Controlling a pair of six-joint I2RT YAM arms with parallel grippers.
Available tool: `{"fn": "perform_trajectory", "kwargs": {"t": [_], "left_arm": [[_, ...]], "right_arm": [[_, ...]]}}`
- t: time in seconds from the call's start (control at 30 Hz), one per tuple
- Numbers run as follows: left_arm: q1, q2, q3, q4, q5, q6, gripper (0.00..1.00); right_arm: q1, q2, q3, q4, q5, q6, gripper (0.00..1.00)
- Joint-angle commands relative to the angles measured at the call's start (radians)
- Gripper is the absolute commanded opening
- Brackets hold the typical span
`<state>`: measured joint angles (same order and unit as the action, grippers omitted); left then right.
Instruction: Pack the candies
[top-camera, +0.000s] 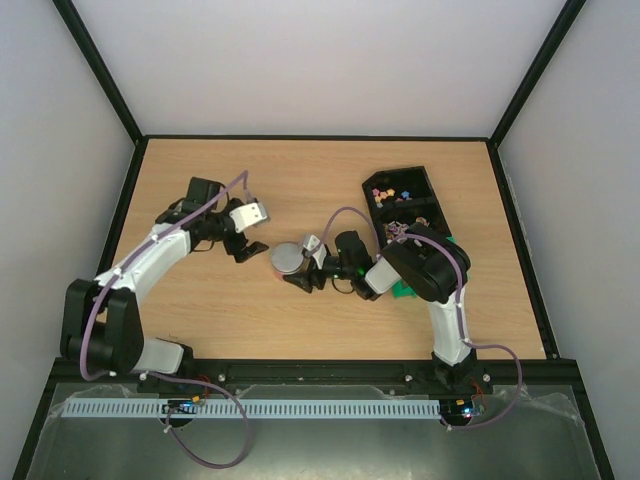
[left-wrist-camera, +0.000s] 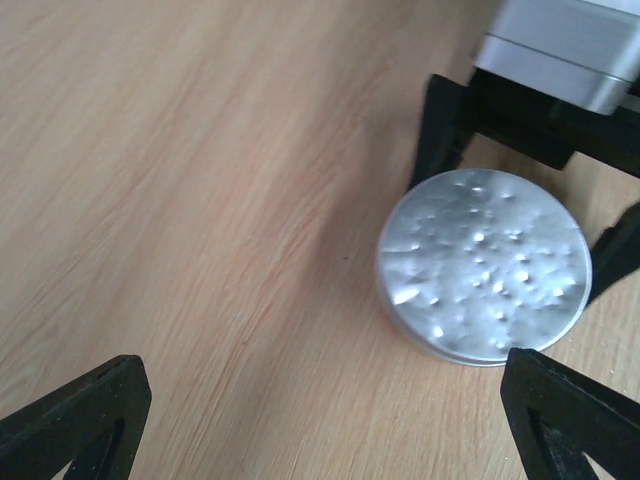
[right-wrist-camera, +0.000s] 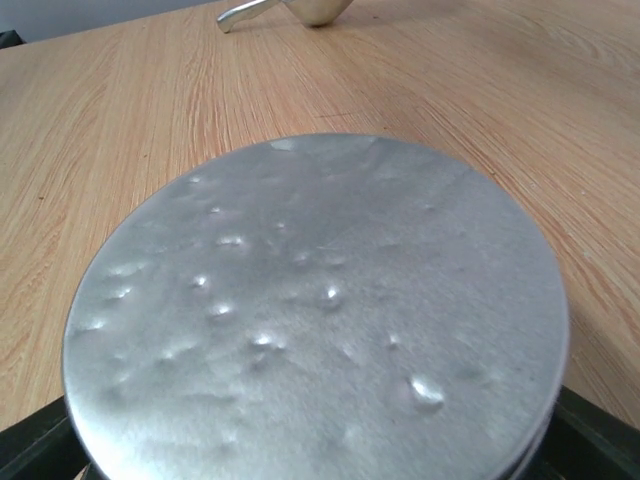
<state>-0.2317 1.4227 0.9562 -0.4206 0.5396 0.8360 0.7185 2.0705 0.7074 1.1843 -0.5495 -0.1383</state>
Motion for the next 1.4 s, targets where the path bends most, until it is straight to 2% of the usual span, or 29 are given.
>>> {"fn": "perform_trajectory", "kwargs": {"t": [0.0,0.03,0.13,0.4,0.57,0.7,0.93,1.1,1.23,1.37], "left_arm": [[0.043,-0.078,-0.061,0.122,0.013,-0.167,0.99],[0.048,-0.089,-0.071,0.135,0.012,-0.185,0.99],[0.063,-0.118,-0.087,0.146,-0.004,-0.234,0.99],[0.132,-0.179,-0.127,0.18,-0.025,-0.34,0.99],[0.163,-0.187,-0.094,0.177,-0.087,-0.438,0.99],[0.225,-0.226,-0.101,0.215,-0.073,-0.49,0.99],[0.239,-0.185,-0.056,0.182,-0.12,-0.561,0.99],[0.24,-0.177,-0.023,0.168,-0.112,-0.542,0.99],[0.241,-0.147,0.082,0.083,-0.144,-0.534,0.99],[0.241,-0.087,0.196,0.013,-0.156,-0.596,0.99]], "right_arm": [[0.004,-0.017,-0.036,-0.094,0.005,0.016,0.86],[0.004,-0.023,-0.036,-0.096,0.006,0.019,0.92],[0.005,-0.045,-0.041,-0.105,0.01,0.02,1.0],[0.003,-0.129,-0.073,-0.158,0.019,-0.015,0.99],[-0.014,-0.223,-0.088,-0.252,0.019,-0.056,0.99],[-0.041,-0.326,-0.109,-0.374,0.021,-0.11,0.99],[-0.057,-0.535,-0.106,-0.622,0.024,-0.169,0.99],[-0.081,-0.644,-0.017,-0.815,0.062,-0.156,0.99],[-0.141,-0.671,0.082,-0.896,0.08,-0.089,0.99],[-0.184,-0.668,0.23,-1.035,0.136,-0.014,0.99]]}}
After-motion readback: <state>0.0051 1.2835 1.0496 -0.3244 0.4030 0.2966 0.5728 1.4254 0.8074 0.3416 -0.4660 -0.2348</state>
